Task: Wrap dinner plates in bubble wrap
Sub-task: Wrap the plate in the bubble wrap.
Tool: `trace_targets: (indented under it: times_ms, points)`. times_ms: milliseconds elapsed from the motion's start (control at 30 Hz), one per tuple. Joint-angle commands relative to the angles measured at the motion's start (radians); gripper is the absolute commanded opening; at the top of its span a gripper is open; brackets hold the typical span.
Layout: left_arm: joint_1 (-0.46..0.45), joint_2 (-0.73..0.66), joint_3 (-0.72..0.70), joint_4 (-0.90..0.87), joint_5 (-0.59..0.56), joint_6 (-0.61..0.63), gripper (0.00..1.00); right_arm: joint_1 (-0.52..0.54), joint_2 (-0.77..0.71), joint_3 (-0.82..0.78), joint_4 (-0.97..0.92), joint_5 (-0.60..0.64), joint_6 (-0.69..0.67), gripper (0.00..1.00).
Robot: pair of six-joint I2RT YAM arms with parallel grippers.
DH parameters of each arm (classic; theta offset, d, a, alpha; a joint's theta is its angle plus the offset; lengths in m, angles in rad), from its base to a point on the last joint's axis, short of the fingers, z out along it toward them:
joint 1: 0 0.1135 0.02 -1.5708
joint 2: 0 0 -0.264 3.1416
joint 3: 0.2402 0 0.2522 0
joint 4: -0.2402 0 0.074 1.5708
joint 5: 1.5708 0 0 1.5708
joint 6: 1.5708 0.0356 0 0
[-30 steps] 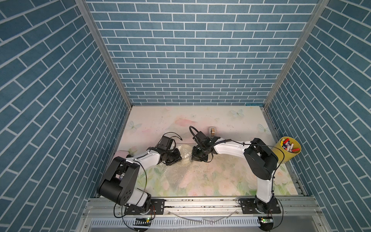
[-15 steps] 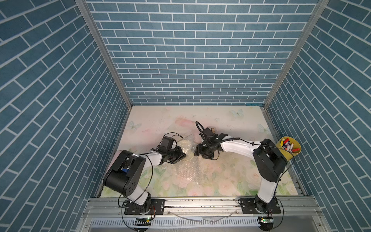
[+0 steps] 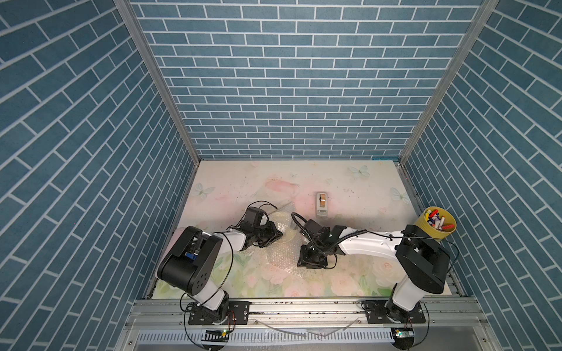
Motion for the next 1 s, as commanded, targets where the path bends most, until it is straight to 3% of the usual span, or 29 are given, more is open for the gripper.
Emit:
trace_targets:
  times_ms: [0, 67, 100, 300, 500, 700, 967]
  points:
    - [-0.006, 0.035, -0.011, -0.110, -0.055, 0.012, 0.12, 0.009, -0.002, 0.033, -0.071, 0.033, 0.016, 0.14]
    - [-0.006, 0.034, -0.009, -0.119, -0.060, 0.020, 0.12, 0.008, -0.032, 0.068, -0.109, 0.059, -0.015, 0.01]
    - [-0.006, 0.034, -0.009, -0.119, -0.062, 0.023, 0.12, 0.006, -0.040, 0.088, -0.124, 0.073, -0.029, 0.00]
    - [-0.006, 0.043, -0.017, -0.098, -0.055, 0.024, 0.12, -0.058, 0.002, 0.316, -0.184, 0.050, -0.152, 0.00]
    - [-0.007, 0.047, -0.013, -0.069, -0.047, 0.021, 0.12, -0.182, 0.186, 0.611, -0.229, 0.008, -0.269, 0.00]
    - [-0.005, 0.055, -0.021, -0.011, -0.036, 0.004, 0.12, -0.270, 0.411, 0.816, -0.218, -0.094, -0.279, 0.00]
    - [-0.005, 0.080, -0.023, 0.031, -0.025, -0.001, 0.15, -0.283, 0.605, 0.974, -0.198, -0.177, -0.266, 0.00]
